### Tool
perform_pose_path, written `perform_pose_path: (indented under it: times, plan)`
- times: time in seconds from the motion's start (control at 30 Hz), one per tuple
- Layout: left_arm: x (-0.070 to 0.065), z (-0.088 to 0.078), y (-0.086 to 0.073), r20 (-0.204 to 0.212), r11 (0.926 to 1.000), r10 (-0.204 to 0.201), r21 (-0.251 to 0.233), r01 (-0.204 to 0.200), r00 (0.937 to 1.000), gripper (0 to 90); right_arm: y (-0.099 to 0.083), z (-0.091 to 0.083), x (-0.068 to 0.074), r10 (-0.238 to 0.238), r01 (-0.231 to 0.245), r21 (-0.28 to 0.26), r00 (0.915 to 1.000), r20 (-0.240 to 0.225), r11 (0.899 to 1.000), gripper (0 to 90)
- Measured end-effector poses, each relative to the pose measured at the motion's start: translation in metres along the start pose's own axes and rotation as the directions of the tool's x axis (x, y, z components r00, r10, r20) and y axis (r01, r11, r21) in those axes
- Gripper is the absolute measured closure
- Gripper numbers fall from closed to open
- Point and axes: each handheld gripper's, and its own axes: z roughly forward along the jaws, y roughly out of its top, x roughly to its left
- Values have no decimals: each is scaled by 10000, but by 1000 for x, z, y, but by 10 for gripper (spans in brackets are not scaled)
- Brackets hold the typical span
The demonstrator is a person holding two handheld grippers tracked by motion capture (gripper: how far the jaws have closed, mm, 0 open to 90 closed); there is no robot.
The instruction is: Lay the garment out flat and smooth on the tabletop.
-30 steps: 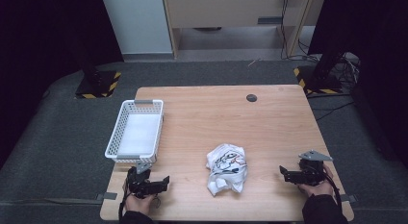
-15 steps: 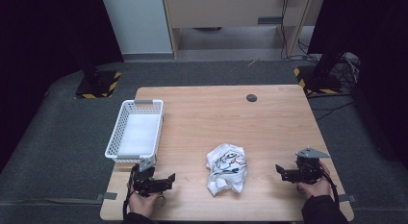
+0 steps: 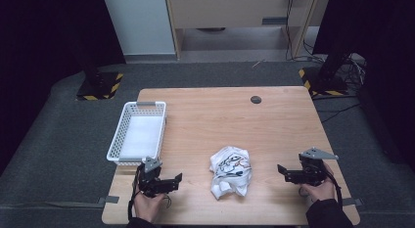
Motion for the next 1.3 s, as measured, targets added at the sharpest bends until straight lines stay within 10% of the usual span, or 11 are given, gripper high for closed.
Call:
perform_pose_path:
  times: [1.3]
  plan:
    - [-36, 28, 46, 1013, 9952, 834, -603, -775, 9914, 43, 37, 5, 17, 560, -628, -904, 9955, -764, 9939, 51]
